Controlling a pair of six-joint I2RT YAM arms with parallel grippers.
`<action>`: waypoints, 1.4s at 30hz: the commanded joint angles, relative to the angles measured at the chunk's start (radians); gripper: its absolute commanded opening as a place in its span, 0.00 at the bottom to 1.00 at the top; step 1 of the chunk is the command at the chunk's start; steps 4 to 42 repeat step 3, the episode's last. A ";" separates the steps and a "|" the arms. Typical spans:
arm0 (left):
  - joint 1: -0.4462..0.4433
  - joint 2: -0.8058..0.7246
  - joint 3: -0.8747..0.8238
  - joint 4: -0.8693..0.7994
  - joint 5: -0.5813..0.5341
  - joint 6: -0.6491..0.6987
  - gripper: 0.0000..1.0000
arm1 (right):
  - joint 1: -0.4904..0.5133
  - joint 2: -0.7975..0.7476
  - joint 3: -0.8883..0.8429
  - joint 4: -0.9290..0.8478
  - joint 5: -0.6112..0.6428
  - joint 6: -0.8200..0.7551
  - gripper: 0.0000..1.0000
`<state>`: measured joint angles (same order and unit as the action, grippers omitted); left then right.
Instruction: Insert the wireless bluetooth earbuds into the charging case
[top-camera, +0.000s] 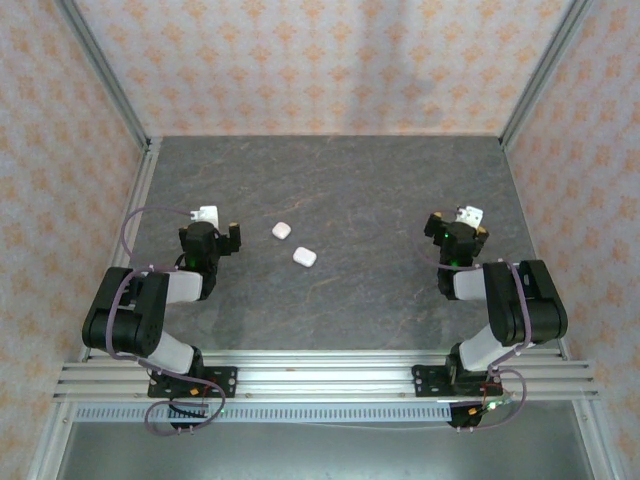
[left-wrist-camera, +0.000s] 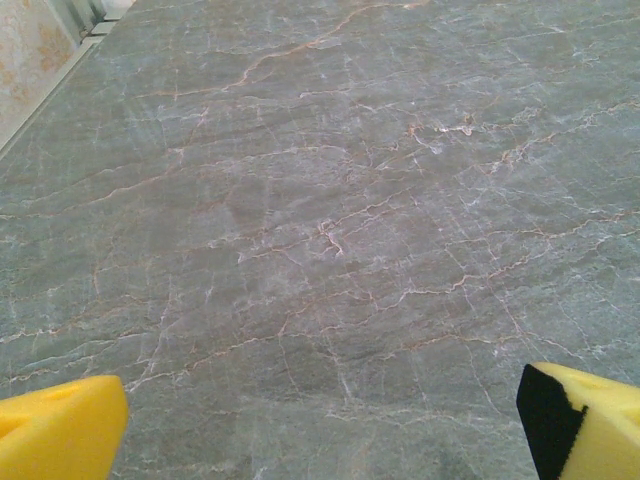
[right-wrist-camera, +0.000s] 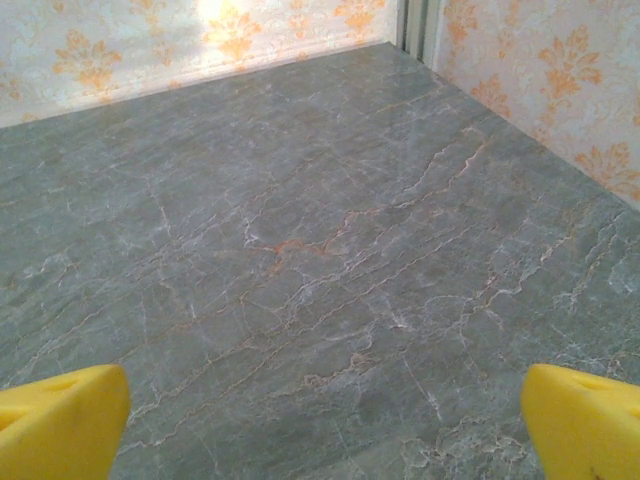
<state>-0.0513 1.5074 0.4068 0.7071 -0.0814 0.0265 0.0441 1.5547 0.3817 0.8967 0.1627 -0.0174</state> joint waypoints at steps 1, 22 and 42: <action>0.004 -0.009 0.023 0.031 0.003 -0.005 1.00 | 0.002 -0.002 0.007 -0.009 -0.014 -0.014 0.99; 0.004 -0.009 0.023 0.031 0.003 -0.005 1.00 | 0.002 -0.007 0.002 0.000 -0.014 -0.017 0.99; 0.004 -0.009 0.023 0.031 0.003 -0.005 1.00 | 0.002 -0.007 0.002 0.000 -0.014 -0.017 0.99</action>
